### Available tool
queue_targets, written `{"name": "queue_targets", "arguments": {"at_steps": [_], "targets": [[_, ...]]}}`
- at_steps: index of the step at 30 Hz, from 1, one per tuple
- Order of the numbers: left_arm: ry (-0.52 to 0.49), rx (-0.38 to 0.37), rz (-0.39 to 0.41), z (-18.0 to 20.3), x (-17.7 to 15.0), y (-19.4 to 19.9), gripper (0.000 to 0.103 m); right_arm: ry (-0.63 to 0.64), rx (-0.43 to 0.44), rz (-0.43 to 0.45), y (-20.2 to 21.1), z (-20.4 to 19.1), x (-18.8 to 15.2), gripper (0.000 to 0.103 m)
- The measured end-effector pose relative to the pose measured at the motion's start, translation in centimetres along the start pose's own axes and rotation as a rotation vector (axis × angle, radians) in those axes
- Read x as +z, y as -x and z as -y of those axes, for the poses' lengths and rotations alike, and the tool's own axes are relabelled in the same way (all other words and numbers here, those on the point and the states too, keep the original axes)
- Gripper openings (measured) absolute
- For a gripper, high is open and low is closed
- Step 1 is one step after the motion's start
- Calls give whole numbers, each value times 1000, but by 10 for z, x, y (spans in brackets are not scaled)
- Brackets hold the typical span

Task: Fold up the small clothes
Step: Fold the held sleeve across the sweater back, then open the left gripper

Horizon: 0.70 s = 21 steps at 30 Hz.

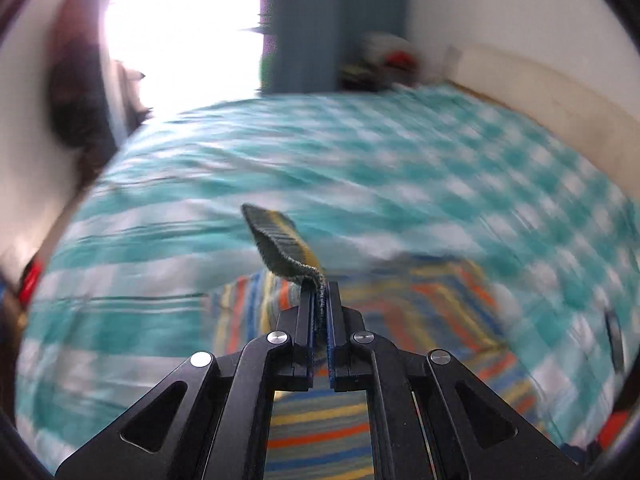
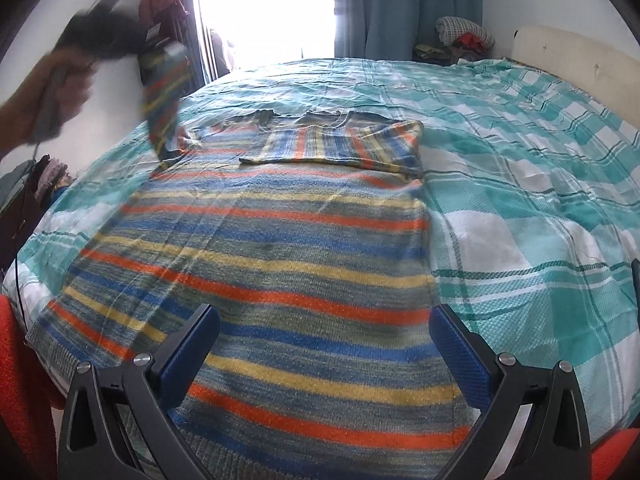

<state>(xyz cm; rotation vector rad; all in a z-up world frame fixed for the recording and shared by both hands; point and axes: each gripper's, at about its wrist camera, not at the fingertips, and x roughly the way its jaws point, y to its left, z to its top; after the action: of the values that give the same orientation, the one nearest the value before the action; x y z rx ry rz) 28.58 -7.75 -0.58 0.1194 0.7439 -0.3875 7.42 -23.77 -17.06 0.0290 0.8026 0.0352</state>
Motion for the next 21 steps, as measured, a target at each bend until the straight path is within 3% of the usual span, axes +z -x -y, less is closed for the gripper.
{"name": "queue_targets", "arguments": {"at_steps": [1,4,6,9,11,13,16,18,21], "targets": [[-38,-27,-53,21,-10,-21,12,5,0,-1,0,0,-1,103],[-98,-23,-240,57,-48,-78,47,7,-1,-10,-2,1,-2,103],[-87,-46,-309,62,-76,-86,47,-7,4,-13,-1,4,-2,103],[-26,-118,-308,40,-87,-63,50,-20,14,-13,0,7,-4,103],[37,-75,-277,8,-79,-50,60,-29,23,-20,-2,9,-4,103],[137,15,-248,-34,-70,-47,61,-47,38,-26,-5,10,-3,103],[341,140,-295,-101,-63,-71,61,-53,49,-30,-9,9,-2,103],[410,133,-355,-120,-71,-91,57,-37,42,-37,-11,6,-3,103],[418,51,-452,-122,-80,-118,46,-22,33,-45,-12,4,-5,103]]}}
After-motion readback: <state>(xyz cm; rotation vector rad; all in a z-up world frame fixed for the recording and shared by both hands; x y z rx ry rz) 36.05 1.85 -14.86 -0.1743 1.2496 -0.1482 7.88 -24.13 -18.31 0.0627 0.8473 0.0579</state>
